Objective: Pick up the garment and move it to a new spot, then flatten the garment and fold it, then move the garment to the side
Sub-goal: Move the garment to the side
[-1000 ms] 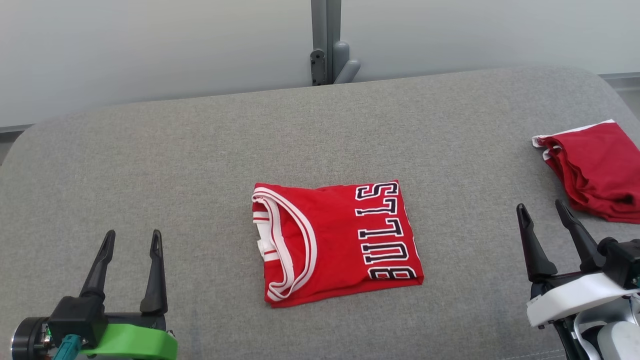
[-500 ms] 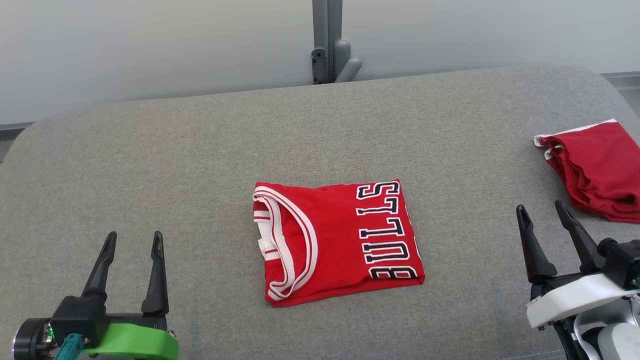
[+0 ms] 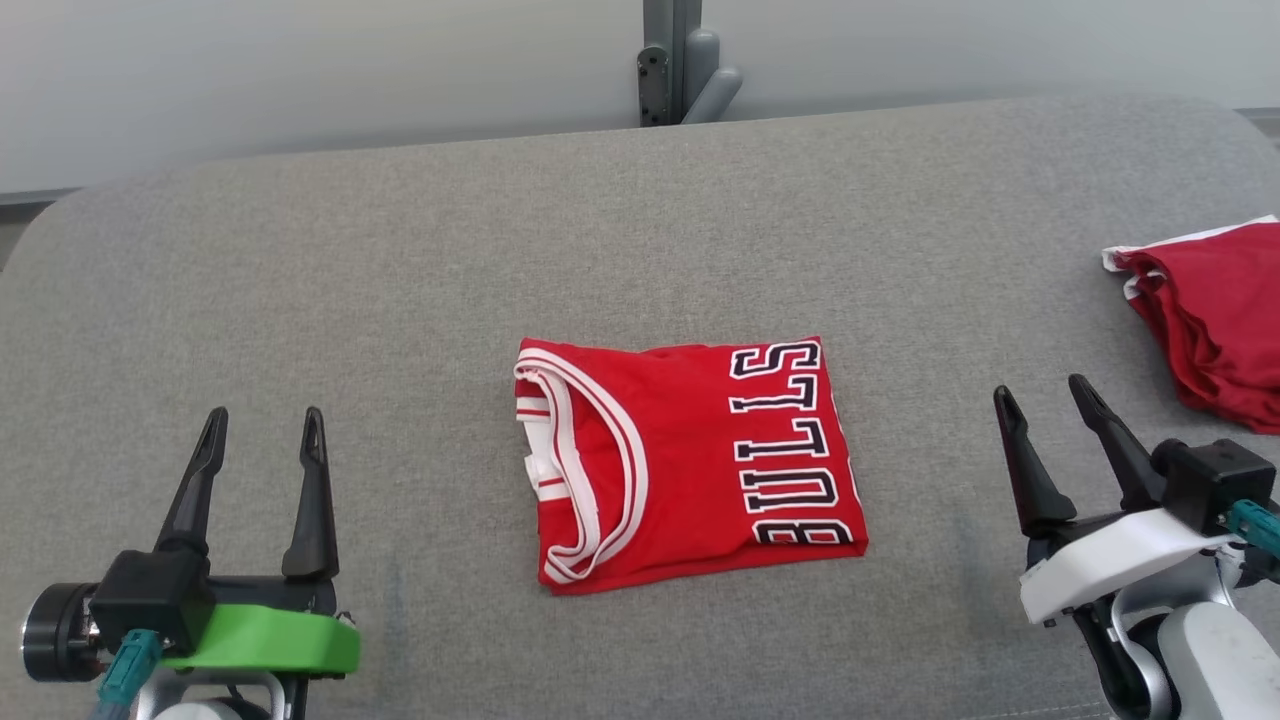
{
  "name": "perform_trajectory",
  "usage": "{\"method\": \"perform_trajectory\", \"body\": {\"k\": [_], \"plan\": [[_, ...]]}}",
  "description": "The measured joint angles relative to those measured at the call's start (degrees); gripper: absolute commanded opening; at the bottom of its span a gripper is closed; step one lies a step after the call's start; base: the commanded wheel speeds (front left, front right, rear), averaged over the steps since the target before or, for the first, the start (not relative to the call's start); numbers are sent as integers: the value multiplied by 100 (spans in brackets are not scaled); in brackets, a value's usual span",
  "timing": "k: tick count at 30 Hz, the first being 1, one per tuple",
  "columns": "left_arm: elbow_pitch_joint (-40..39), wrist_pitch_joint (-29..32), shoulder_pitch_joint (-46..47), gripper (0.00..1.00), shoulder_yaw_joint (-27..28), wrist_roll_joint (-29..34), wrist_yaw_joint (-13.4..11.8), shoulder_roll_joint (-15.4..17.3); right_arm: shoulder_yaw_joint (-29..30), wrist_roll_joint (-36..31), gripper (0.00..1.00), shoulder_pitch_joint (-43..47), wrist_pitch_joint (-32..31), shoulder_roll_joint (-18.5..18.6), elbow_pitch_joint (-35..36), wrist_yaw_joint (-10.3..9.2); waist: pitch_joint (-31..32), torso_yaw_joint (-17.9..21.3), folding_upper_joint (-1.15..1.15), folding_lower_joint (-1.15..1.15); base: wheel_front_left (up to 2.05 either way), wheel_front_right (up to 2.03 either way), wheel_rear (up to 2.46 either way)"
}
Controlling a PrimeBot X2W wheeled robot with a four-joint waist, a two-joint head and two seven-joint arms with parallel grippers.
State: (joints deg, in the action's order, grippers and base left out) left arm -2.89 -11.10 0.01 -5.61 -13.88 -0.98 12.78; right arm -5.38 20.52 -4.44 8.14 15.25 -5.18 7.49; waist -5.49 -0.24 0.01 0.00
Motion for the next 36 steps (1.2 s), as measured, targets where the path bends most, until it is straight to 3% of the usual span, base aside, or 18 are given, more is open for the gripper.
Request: {"method": "perform_trajectory", "body": {"k": [22, 23, 24, 25, 26, 36], "plan": [[445, -355, 998, 100, -256, 33, 125, -260, -1615, 864, 100, -1536, -51, -109, -2386, 0, -967, -790, 0, 0, 0, 0, 0], [448, -359, 1014, 100, -250, 33, 132, -261, -1675, 913, 96, -1590, -40, -87, -2419, 0, -996, -805, 0, 0, 0, 0, 0], [449, -360, 1020, 100, -247, 33, 132, -264, -1728, 968, 84, -1621, -8, -63, -2438, 0, -1021, -816, 0, 0, 0, 0, 0], [454, -361, 1022, 100, -240, 34, 132, -265, -1792, 1000, 29, -1649, 15, -24, -2442, 0, -1039, -819, 0, 0, 0, 0, 0], [467, -367, 1022, 100, -229, 36, 132, -264, -1852, 1036, 0, -1675, 55, -2, -2453, 0, -1042, -813, 0, 0, 0, 0, 0], [352, -385, 915, 100, -166, 77, 111, -163, -2323, 1098, 0, -1686, 294, 515, -2074, 2, -861, -439, 0, 0, 0, 0, 0]]}}
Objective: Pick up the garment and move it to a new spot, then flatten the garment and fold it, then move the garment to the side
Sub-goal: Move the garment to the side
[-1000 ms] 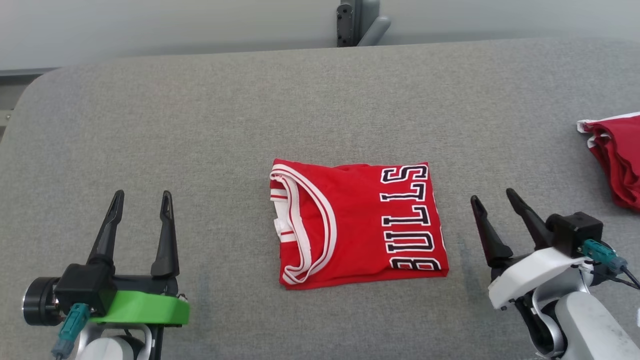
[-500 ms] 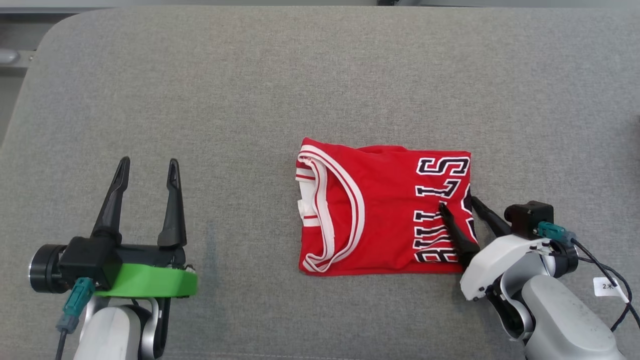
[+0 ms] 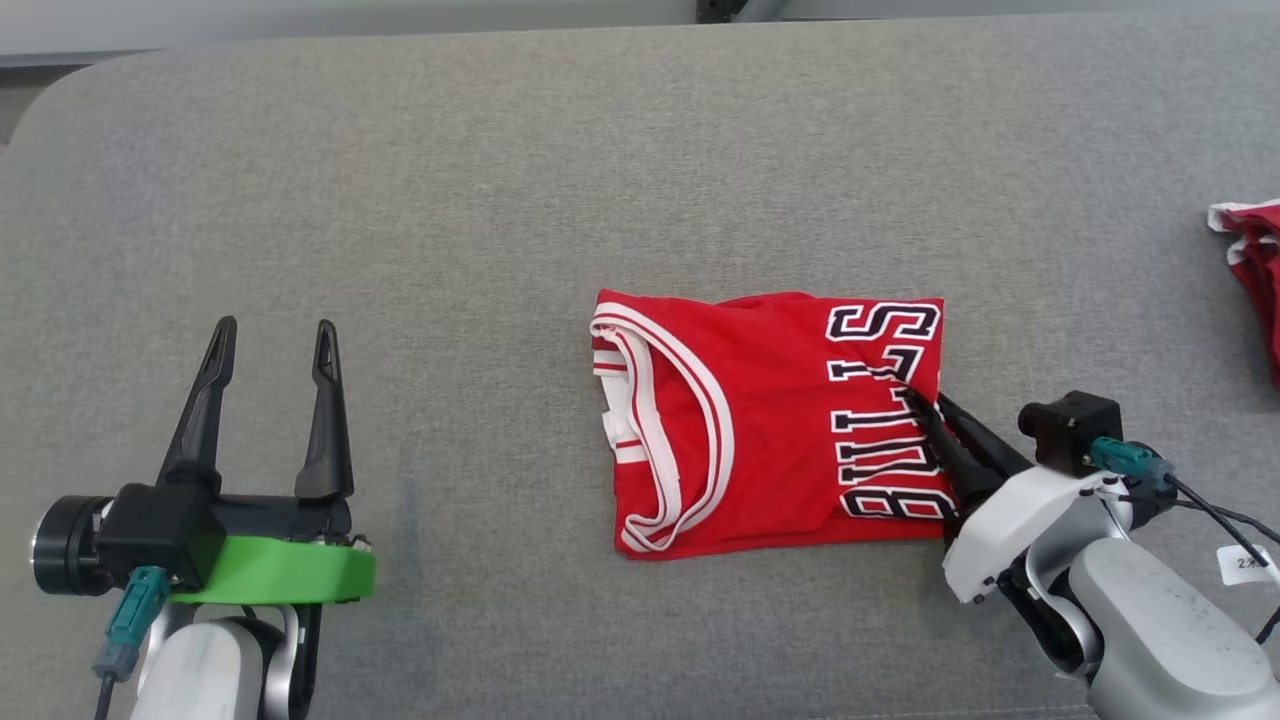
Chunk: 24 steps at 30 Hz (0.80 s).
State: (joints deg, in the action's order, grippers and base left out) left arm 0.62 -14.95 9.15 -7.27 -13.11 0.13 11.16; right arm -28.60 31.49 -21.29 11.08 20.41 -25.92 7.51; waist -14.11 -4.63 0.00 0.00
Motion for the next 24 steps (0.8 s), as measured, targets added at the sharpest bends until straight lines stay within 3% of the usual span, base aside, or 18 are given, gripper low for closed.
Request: {"method": "perform_trajectory", "body": {"k": [14, 24], "plan": [[-736, 441, 34, 100, 54, 133, -14, 425, 344, -455, 0, -65, -193, 1098, 949, 2, -128, 1272, 0, 0, 0, 0, 0], [-1329, 806, 479, 100, -24, 268, 68, 688, 508, -576, 0, -861, -301, 1379, 1422, 3, -746, 2029, 0, 0, 0, 0, 0]]}}
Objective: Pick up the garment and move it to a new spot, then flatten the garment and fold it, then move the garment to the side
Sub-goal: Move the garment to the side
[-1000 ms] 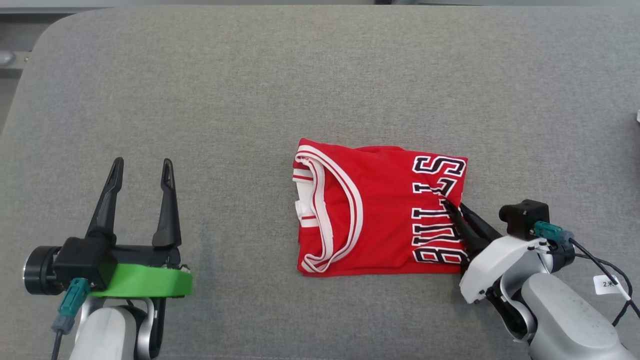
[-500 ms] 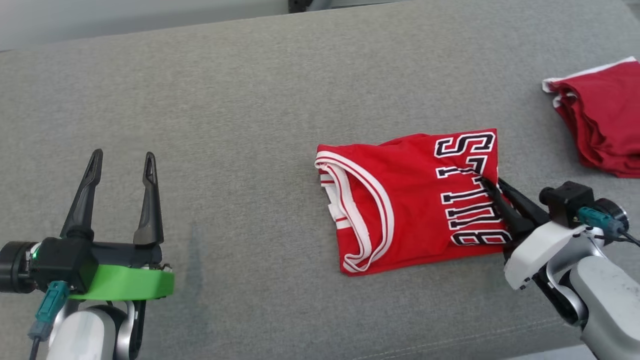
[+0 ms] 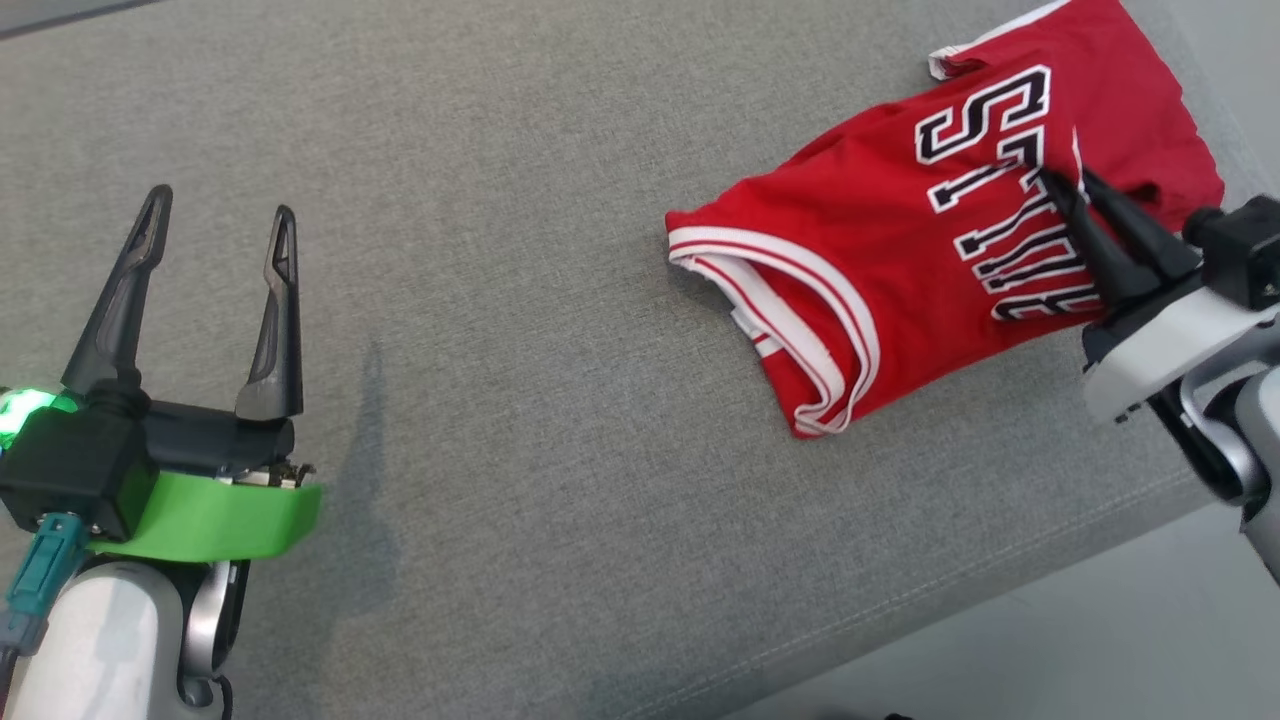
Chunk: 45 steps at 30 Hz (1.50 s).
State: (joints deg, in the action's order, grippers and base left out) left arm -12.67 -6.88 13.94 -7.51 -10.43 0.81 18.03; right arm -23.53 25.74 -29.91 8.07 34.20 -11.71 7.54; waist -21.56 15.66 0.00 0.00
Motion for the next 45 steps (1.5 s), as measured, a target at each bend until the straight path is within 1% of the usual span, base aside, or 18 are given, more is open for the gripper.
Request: {"method": "perform_trajectory", "body": {"k": [4, 9, 12, 16, 21, 22, 23, 24, 26, 30, 34, 37, 41, 45], "plan": [[-200, 130, 143, 100, -12, 51, 21, 112, 232, 46, 0, -416, 64, 213, -69, 0, -325, 195, 0, 0, 0, 0, 0], [-404, 232, 310, 100, -32, 100, 69, 241, 753, 252, 0, -655, 105, 711, -475, -1, -740, 338, 0, 0, 0, 0, 0], [-531, 305, 342, 100, -3, 148, 69, 327, 1080, 385, 0, -857, 63, 840, -794, -1, -976, 380, 0, 0, 0, 0, 0], [-680, 385, 413, 100, -30, 200, 80, 405, 1241, 503, 0, -1222, 68, 812, -1285, -1, -1259, 391, 0, 0, 0, 0, 0], [-794, 428, 583, 100, -142, 244, 126, 420, 1266, 621, 0, -1563, 96, 616, -2087, -1, -1534, 293, 0, -1, 0, 0, 0], [-810, 430, 606, 100, -162, 245, 127, 420, 1273, 643, 9, -1611, 115, 586, -2235, -1, -1577, 259, 0, -1, 0, 0, 0], [-825, 430, 637, 100, -180, 250, 127, 420, 1283, 666, 49, -1652, 140, 564, -2388, -1, -1618, 221, 0, 0, 0, 0, 0], [-842, 431, 666, 100, -187, 255, 129, 420, 1290, 705, 100, -1686, 162, 534, -2518, -1, -1658, 186, 0, 0, 0, 0, 0], [-859, 437, 700, 100, -197, 259, 127, 421, 1306, 758, 100, -1745, 203, 446, -2774, -1, -1741, 126, 0, -1, 0, 0, 0], [-833, 432, 719, 100, -214, 276, 112, 420, 1303, 804, 100, -1768, 415, 294, -3049, -1, -1834, 35, 0, -1, 0, 0, 0], [-705, 375, 712, 100, -242, 271, 66, 393, 1376, 801, 100, -1732, 617, 156, -3050, -1, -1757, 24, 0, -1, 0, 0, 0], [-587, 285, 651, 100, -234, 240, 20, 345, 1528, 732, 100, -1572, 673, 23, -2814, -1, -1621, 46, 0, -1, 0, 0, 0], [-430, 162, 509, 100, -213, 148, -66, 254, 2104, 438, 100, -1217, 693, -207, -2090, -1, -1362, 89, 0, -1, 0, 0, 0], [-237, -4, 315, 100, -149, 9, -183, 134, 2579, 51, 100, -623, 694, -668, -1290, -1, -1063, 91, 0, -1, 0, 0, 0]]}}
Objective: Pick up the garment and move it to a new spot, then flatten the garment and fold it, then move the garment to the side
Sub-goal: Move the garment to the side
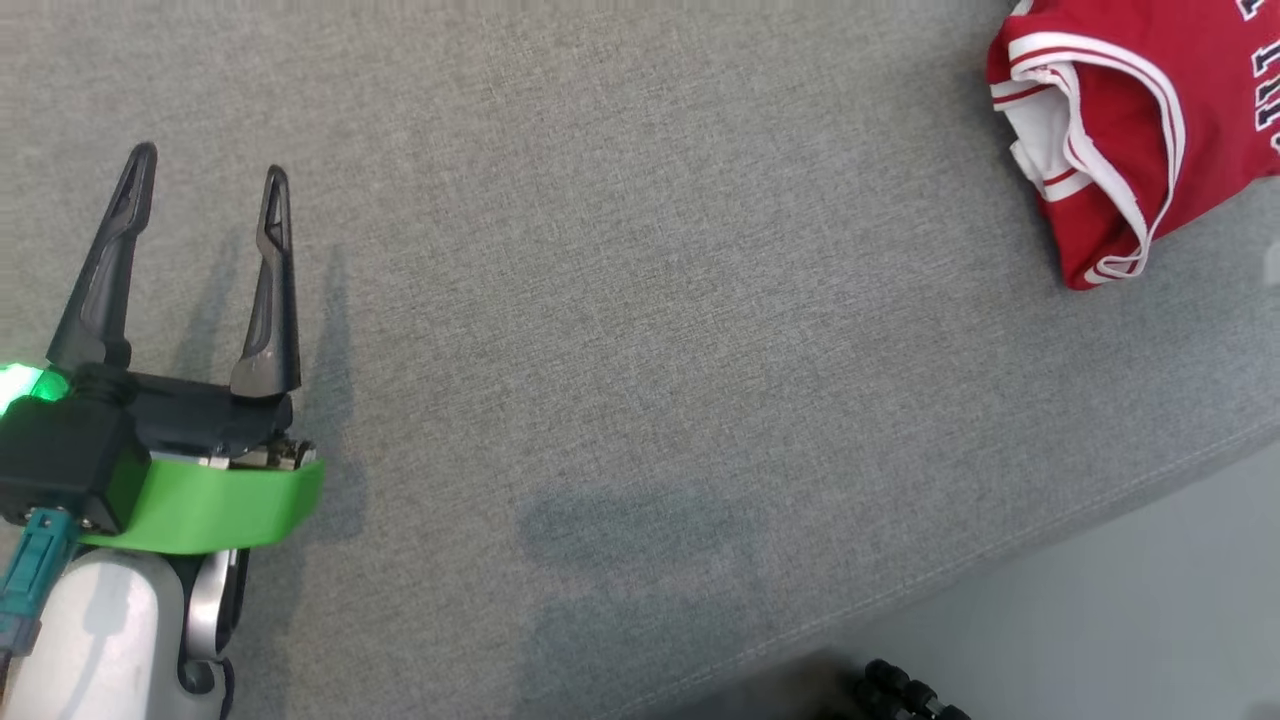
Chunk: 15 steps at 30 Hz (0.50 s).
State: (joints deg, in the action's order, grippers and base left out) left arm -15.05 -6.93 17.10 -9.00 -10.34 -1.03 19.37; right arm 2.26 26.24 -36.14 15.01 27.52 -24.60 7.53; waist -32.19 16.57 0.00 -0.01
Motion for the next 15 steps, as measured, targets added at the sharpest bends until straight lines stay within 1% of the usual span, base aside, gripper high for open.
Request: {"method": "perform_trajectory", "body": {"k": [4, 8, 10, 15], "plan": [[175, -158, -244, 100, 94, -122, -137, -115, 210, -382, 100, 527, 2, -495, 762, 0, 318, -46, 0, 1, 0, 0, 0], [319, -307, -428, 100, 180, -242, -223, -202, 215, -622, 100, 997, 3, -948, 1349, 0, 628, -148, 0, 1, 0, 0, 0], [385, -352, -531, 100, 226, -303, -266, -222, 154, -722, 100, 1189, -10, -1122, 1583, 0, 770, -221, 0, 1, 0, 0, 0], [466, -434, -777, 100, 304, -376, -383, -299, -94, -876, 100, 1594, -169, -1389, 2030, 0, 1065, -481, 0, 1, 0, 0, 0]]}}
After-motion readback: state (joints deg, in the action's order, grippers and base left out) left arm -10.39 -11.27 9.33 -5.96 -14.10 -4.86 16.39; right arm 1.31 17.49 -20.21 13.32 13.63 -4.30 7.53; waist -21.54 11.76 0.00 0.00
